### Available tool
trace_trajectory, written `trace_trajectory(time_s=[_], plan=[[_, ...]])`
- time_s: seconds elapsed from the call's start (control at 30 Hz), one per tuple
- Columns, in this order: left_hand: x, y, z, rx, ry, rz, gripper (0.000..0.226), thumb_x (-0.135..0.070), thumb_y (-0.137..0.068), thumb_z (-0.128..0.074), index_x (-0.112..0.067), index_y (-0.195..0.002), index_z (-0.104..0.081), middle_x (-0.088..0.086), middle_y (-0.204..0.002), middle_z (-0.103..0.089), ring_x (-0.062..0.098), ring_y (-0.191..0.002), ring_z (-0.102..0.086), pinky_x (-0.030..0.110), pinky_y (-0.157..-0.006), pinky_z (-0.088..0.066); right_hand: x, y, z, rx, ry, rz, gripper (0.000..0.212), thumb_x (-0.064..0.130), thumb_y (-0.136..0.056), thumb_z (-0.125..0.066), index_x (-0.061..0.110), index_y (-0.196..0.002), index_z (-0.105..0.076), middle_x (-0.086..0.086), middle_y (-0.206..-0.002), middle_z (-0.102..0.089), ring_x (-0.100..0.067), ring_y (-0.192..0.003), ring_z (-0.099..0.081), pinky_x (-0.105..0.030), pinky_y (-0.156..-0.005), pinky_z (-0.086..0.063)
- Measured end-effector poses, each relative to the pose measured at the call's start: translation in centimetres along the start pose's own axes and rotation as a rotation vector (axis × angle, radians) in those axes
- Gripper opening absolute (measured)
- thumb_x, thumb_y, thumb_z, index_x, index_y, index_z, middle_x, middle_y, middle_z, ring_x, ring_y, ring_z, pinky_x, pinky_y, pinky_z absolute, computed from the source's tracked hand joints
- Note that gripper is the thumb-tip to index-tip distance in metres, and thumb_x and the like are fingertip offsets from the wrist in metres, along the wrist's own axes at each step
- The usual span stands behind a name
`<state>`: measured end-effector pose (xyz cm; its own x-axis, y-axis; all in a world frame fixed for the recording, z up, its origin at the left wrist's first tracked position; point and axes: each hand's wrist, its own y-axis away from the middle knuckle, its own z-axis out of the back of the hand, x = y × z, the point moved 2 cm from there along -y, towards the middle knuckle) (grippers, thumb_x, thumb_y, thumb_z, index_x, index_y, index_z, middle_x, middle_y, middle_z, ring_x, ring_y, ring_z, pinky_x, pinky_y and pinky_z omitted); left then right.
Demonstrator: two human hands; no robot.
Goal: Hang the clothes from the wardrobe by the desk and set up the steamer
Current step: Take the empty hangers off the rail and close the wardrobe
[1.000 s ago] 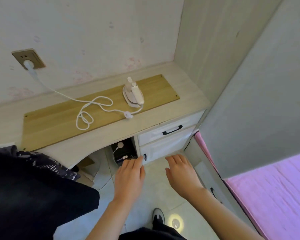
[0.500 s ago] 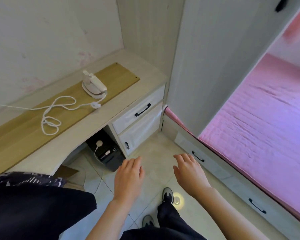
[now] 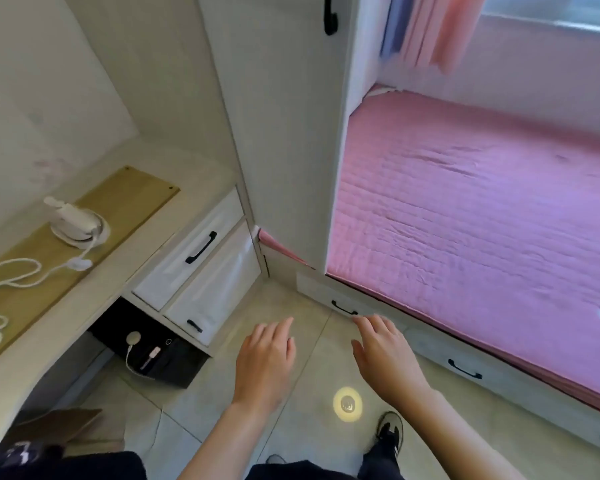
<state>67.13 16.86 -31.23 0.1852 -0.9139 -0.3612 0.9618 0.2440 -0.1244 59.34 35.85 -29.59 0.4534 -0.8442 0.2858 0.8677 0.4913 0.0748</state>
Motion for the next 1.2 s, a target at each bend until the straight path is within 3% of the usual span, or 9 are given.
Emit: trace_trajectory(time_s=[0.13, 0.3, 0.47, 0.63, 0.83, 1.0, 1.2], plan=[[-6.3, -3.5, -2.6, -0.017, 0.013, -0.025, 0.033, -0.021, -0.089, -0.059, -0.014, -0.121, -0.064, -0.005, -0.106, -0.07, 0.016, -0.099, -0.063, 0.03, -0.078, -0.054, -6.3, -1.2, 2.4, -0.038, -0.013, 0.009, 0.04, 0.02, -0.084, -0.063, 0.012, -0.123, -0.058, -0.006, -0.114, -0.063, -0.03, -0.109, -0.058, -0.04, -0.088, -0.052], [-13.5, -7.8, -6.1, -0.042, 0.035, 0.0, 0.044, -0.03, -0.089, -0.038, -0.012, -0.117, -0.067, -0.002, -0.113, -0.07, 0.018, -0.103, -0.063, 0.031, -0.083, -0.054, -14.1, -3.7, 4.7, -0.059, 0.006, 0.082, 0.042, 0.016, -0.083, -0.064, 0.01, -0.124, -0.057, -0.008, -0.114, -0.063, -0.032, -0.106, -0.058, -0.041, -0.088, -0.052], [-18.2, -11.6, -8.0, -0.045, 0.037, 0.048, 0.043, -0.03, -0.088, -0.04, -0.012, -0.116, -0.067, -0.002, -0.115, -0.069, 0.018, -0.104, -0.063, 0.031, -0.085, -0.053, -20.1, -6.8, 6.4, -0.07, 0.01, 0.141, 0.032, 0.014, -0.079, -0.061, 0.008, -0.11, -0.062, -0.011, -0.105, -0.064, -0.035, -0.1, -0.059, -0.043, -0.082, -0.054], [-20.3, -15.4, -8.5, -0.043, 0.027, 0.08, 0.034, -0.018, -0.086, -0.062, -0.012, -0.12, -0.065, -0.001, -0.118, -0.068, 0.018, -0.109, -0.061, 0.031, -0.087, -0.053, -22.8, -10.8, 8.0, -0.063, 0.038, 0.203, 0.038, 0.015, -0.077, -0.072, 0.009, -0.114, -0.063, -0.009, -0.109, -0.065, -0.034, -0.103, -0.061, -0.041, -0.082, -0.055], [-21.3, -22.8, -8.4, -0.088, 0.006, 0.046, 0.038, -0.018, -0.088, -0.063, -0.009, -0.125, -0.06, 0.004, -0.124, -0.065, 0.021, -0.116, -0.058, 0.034, -0.099, -0.049, -24.1, -17.8, 10.3, -0.062, 0.064, 0.262, 0.041, 0.019, -0.079, -0.073, 0.009, -0.117, -0.062, -0.009, -0.113, -0.065, -0.033, -0.108, -0.06, -0.042, -0.084, -0.055], [-21.1, -30.5, -8.8, -0.082, 0.002, 0.064, 0.05, -0.022, -0.095, -0.053, -0.014, -0.143, -0.043, 0.004, -0.15, -0.042, 0.021, -0.14, -0.035, 0.034, -0.115, -0.031, -24.5, -25.4, 12.3, -0.092, 0.102, 0.301, 0.041, 0.022, -0.084, -0.07, 0.01, -0.122, -0.059, -0.008, -0.121, -0.063, -0.032, -0.116, -0.057, -0.04, -0.093, -0.051], [-19.7, -39.8, -8.6, -0.138, -0.048, 0.121, 0.059, -0.021, -0.09, -0.062, -0.014, -0.144, -0.04, 0.007, -0.153, -0.036, 0.025, -0.144, -0.027, 0.043, -0.114, -0.03, -23.8, -35.5, 14.2, -0.086, 0.099, 0.348, 0.048, 0.024, -0.093, -0.058, 0.009, -0.137, -0.047, -0.009, -0.139, -0.051, -0.032, -0.133, -0.043, -0.04, -0.107, -0.038]])
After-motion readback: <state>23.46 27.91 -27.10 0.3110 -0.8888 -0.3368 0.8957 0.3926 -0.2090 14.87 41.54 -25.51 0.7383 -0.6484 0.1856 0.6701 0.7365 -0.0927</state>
